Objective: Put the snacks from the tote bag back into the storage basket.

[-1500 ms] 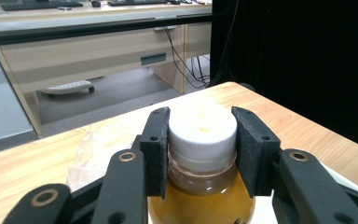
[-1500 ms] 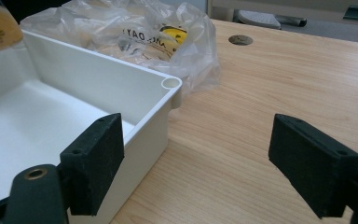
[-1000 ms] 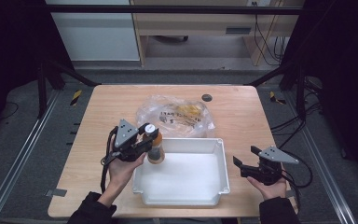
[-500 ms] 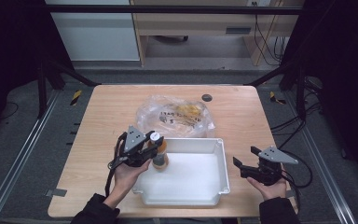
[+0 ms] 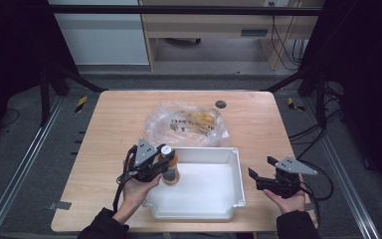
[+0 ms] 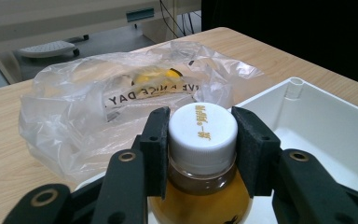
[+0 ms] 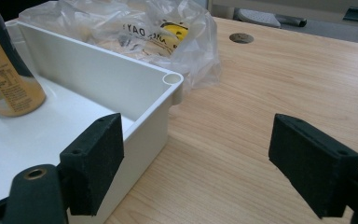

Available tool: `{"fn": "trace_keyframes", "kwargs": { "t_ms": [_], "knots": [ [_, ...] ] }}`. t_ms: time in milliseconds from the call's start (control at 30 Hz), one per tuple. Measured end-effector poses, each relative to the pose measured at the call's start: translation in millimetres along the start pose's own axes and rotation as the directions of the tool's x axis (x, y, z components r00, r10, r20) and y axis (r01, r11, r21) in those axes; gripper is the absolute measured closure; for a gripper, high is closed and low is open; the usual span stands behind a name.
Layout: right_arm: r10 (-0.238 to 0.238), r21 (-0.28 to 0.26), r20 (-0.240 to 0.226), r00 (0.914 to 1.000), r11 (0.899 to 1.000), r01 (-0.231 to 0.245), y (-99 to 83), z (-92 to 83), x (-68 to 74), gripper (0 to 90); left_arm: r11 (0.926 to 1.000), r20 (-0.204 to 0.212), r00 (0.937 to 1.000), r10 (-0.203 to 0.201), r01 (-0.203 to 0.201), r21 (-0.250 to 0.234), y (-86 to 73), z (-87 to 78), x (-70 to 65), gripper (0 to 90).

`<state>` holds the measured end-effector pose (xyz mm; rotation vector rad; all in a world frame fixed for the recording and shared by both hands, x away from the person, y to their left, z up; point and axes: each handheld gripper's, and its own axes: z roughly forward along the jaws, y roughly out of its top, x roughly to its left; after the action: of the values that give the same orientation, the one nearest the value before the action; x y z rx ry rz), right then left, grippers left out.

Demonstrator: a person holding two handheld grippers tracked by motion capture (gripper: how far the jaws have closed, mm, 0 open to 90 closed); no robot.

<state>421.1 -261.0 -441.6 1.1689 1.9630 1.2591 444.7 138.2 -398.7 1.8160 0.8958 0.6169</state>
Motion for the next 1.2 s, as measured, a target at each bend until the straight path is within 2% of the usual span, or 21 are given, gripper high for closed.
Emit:
{"fn": "trace_keyframes", "kwargs": {
  "t_ms": [200,433,667,867,1200],
  "knots": [
    [0.001,0.0,0.002,1.0,1.0,-0.001,-0.1,0.1,0.2,18.0,0.9998,-0.006,1.0,0.0,-0.001,-0.018,-3.3,-0.2,-3.4,58.9],
    [0.002,0.003,0.007,1.0,1.0,-0.002,-0.3,0.8,0.3,17.6,0.9994,0.004,1.0,-0.008,0.009,-0.034,-4.2,-0.7,-2.6,57.5],
    [0.003,0.007,0.007,1.0,1.0,-0.004,-0.4,0.6,0.6,17.3,0.9973,0.01,0.9999,-0.005,0.006,-0.073,1.2,-11.1,-0.3,46.0],
    [0.005,0.003,0.006,1.0,1.0,-0.005,-0.2,0.0,0.5,16.9,0.9983,0.028,0.9995,0.016,-0.014,-0.057,0.8,-15.2,2.5,36.2],
    [0.006,0.006,0.01,0.9999,1.0,-0.006,-0.1,-0.5,0.0,16.0,0.9997,0.046,0.9989,-0.001,0.002,-0.024,-10.7,-27.5,17.3,26.4]
  ]
}}
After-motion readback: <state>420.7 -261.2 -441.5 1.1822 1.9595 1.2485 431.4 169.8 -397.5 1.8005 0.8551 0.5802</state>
